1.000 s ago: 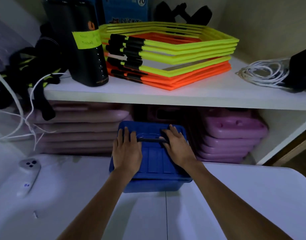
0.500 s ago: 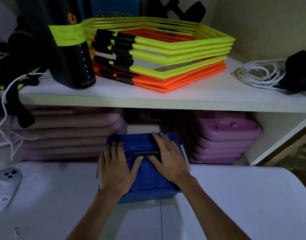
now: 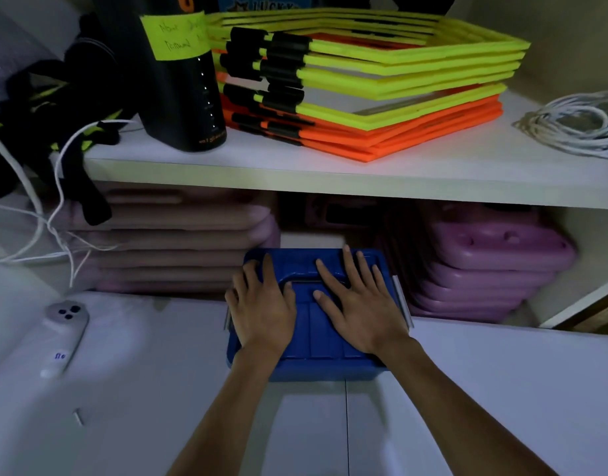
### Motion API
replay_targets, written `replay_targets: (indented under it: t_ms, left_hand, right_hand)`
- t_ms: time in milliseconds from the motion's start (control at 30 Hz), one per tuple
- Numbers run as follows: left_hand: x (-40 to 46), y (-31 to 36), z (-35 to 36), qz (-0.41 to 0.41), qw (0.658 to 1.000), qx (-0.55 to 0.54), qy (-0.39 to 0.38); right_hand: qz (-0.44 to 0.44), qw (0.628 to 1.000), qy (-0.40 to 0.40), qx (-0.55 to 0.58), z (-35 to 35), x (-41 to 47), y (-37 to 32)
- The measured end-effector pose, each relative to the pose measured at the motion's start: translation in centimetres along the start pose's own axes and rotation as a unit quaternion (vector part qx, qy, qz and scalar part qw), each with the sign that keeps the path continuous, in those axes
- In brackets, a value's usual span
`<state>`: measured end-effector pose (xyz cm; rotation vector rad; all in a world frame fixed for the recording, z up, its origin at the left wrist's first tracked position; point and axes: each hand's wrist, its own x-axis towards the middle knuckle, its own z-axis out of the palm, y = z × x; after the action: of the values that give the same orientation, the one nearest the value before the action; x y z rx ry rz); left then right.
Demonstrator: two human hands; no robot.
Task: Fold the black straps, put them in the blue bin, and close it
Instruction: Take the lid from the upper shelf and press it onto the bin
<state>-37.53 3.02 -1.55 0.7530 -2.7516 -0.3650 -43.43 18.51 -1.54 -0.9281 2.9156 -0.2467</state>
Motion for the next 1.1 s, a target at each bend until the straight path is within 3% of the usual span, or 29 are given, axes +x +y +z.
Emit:
replay_targets:
  t_ms: [133,233,333,400,533,667,733,867,967,1000,1100]
  left_hand:
    - [0.4,-1.7,-1.0,-0.012,1.000,0.012,0.018]
    - [1.7,-4.3,-1.6,-0.127,0.986,-0.059,-0.093]
    - [1.8,-4.6,-1.9,-0.221,0.897,-0.322,-0.209]
    - [1.3,-3.9,-1.8,-0.242,0.874,-0.375,-0.194]
    - [1.3,-2.7,-2.3,-0.196,0.927,-0.300,-0.112]
    - [0.2,-0.7,-1.4,-0.100,0.984,-0.119,-0.088]
    - [-0.5,0.0,-0.6,-0.038,0.996,-0.035,-0.070]
    - [-1.1,0.5,-0.5,-0.004,0.998,-0.024,-0.066]
    - [-1.2,0.1,-0.2,0.015,0.997,0.014,-0.079]
    - [-1.1,0.1,-0.2,0.023,0.996,0.034,-0.079]
    - [-1.1,0.1,0.0,0.020,0.995,0.055,-0.085]
  right_hand:
    - [0.002,1.000,-0.001,-0.012,-0.1,-0.2,0.1]
    - [0.006,1.000,-0.002,-0.009,0.0,-0.1,0.0]
    - [0.004,1.000,0.001,-0.009,0.0,-0.3,0.0]
    - [0.008,1.000,0.006,-0.007,-0.1,-0.3,0.1]
    - [0.006,1.000,0.013,-0.007,0.0,-0.4,0.0]
    - [0.020,1.000,0.022,-0.005,0.3,-0.2,0.2]
    - [0.022,1.000,0.022,0.000,0.4,-0.3,0.1]
    - [0.027,0.998,0.062,0.000,0.1,-0.3,0.0]
    - [0.133,0.970,0.204,0.002,-0.4,-0.9,-0.1]
    - [0.201,0.958,0.204,0.031,-0.5,-1.2,0.0]
    - [0.378,0.897,0.095,0.208,-0.7,-1.7,1.0]
